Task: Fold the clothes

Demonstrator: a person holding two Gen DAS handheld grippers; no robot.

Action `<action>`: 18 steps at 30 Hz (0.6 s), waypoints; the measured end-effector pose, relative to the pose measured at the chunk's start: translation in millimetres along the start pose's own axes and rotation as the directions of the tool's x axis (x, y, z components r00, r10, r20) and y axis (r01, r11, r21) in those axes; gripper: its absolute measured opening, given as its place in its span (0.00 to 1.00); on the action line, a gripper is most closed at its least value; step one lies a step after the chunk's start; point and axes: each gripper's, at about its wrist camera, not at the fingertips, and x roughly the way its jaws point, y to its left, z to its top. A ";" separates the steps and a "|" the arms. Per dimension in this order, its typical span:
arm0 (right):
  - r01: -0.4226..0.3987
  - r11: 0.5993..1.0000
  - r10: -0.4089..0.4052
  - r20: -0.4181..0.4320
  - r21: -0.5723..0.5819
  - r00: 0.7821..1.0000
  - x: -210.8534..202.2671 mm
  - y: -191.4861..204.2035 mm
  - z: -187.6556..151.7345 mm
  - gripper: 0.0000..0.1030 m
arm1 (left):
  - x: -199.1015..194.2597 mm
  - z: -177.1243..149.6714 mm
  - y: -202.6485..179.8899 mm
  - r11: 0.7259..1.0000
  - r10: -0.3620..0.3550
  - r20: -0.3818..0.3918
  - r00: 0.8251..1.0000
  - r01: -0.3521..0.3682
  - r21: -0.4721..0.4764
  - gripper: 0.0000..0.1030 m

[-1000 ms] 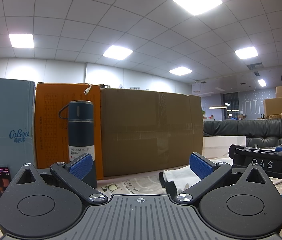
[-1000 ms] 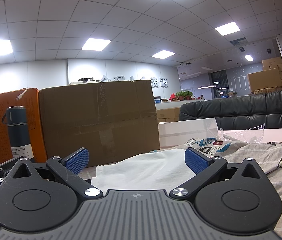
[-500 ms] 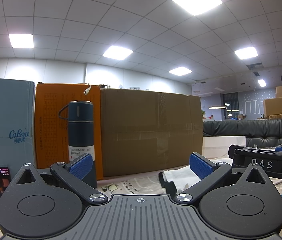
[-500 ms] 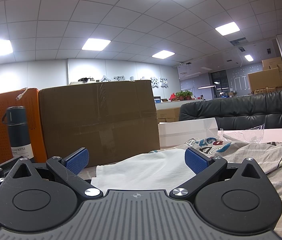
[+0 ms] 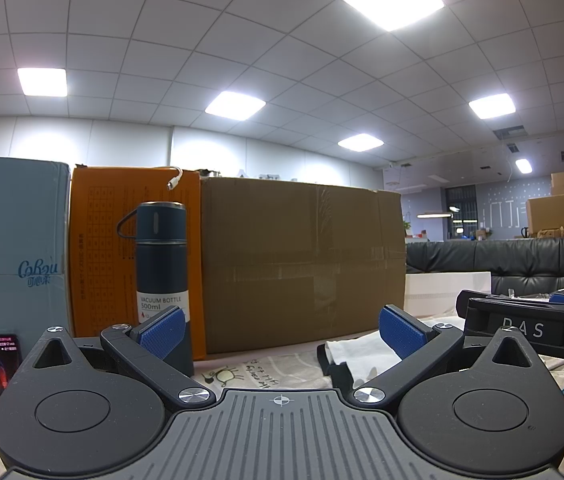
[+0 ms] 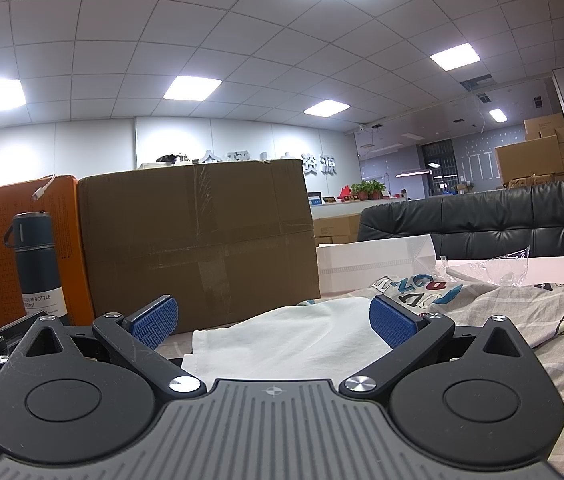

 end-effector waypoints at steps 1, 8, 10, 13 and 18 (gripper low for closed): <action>0.000 1.000 0.000 0.000 0.000 1.000 -0.1 0.0 0.0 1.00 | 0.0 0.0 -0.1 1.000 0.000 0.000 1.000 0.000 0.000 1.00; 0.000 1.000 0.000 -0.004 0.001 1.000 0.5 0.8 0.0 1.00 | -0.3 -0.3 -0.1 1.000 -0.001 0.001 1.000 0.001 0.000 1.00; 0.000 1.000 0.000 -0.004 0.001 1.000 0.5 0.8 0.0 1.00 | -0.2 -0.3 0.0 1.000 -0.001 0.001 1.000 0.001 0.000 1.00; -0.001 1.000 0.001 -0.006 0.001 1.000 0.8 1.0 0.2 1.00 | 0.0 -0.4 0.1 1.000 -0.001 0.001 1.000 0.001 -0.001 1.00; -0.001 1.000 0.001 -0.007 0.002 1.000 0.7 1.1 0.5 1.00 | 0.4 -0.4 0.4 1.000 -0.001 0.001 1.000 0.001 -0.002 1.00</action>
